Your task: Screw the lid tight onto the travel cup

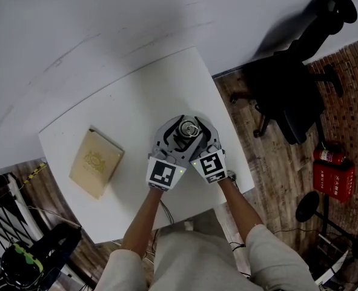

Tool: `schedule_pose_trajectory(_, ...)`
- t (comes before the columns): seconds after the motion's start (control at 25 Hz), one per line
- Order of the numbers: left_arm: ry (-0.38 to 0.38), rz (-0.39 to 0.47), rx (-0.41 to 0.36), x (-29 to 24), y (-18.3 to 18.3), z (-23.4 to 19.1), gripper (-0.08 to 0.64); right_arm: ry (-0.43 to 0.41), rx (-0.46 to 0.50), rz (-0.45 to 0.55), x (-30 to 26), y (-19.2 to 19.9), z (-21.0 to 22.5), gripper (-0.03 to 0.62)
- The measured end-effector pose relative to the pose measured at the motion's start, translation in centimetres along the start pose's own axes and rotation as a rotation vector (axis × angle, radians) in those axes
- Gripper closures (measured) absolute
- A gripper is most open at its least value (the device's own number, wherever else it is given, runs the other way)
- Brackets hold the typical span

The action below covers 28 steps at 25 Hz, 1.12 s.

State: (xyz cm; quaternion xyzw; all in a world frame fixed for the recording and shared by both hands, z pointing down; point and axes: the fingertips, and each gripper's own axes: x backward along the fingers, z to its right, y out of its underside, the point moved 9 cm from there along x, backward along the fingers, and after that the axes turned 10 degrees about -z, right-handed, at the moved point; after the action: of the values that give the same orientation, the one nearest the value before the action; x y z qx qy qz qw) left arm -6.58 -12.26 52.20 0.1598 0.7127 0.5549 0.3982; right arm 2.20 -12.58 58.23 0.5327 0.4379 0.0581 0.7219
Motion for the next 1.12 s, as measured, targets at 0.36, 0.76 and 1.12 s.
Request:
schedule_pose_trajectory(0.36, 0.243, -0.024, -0.118, -0.3, -0.3, -1.5, 0.299, 0.000, 0.000, 0.001, 0.0, 0.0, 0.1, 0.233)
schedule_pose_trajectory(0.76, 0.503, -0.038, -0.229, -0.9, -0.6, -3.1, 0.299, -0.003, 0.000, 0.001, -0.1, 0.1, -0.1, 0.233)
schedule_pose_trajectory(1.12, 0.436, -0.017, -0.206, -0.6, -0.5, -3.1, 0.273, -0.002, 0.003, -0.001, -0.1, 0.1, 0.0, 0.233)
